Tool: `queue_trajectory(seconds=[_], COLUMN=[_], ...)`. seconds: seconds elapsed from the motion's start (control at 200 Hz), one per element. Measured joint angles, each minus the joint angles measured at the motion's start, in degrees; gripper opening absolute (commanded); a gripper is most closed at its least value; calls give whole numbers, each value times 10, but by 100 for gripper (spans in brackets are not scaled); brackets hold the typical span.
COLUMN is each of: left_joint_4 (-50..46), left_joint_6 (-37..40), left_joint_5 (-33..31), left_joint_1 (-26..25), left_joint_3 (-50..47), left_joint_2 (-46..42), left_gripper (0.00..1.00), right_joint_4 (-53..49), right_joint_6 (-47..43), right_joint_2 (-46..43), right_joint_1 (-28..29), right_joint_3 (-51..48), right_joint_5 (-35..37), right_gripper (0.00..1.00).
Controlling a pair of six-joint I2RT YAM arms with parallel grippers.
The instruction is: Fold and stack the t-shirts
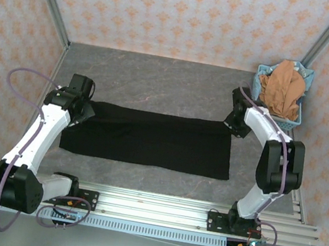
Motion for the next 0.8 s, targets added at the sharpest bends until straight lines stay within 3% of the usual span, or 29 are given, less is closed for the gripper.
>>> queue_trajectory(seconds=[0.375,0.801], left_joint_4=[-14,-16], left_joint_6=[-1,-33], left_joint_5=[-38,-33], left_joint_1=[0,0], left_joint_3=[-33,-87], left_joint_2=[0,-16], left_gripper=[0,0], right_joint_4=[-6,-8], right_joint_6=[42,48], right_joint_2=[-55,-55], right_joint_1=[31,31], right_joint_3=[-116,-120], right_joint_5=[2,7], right_gripper=[0,0])
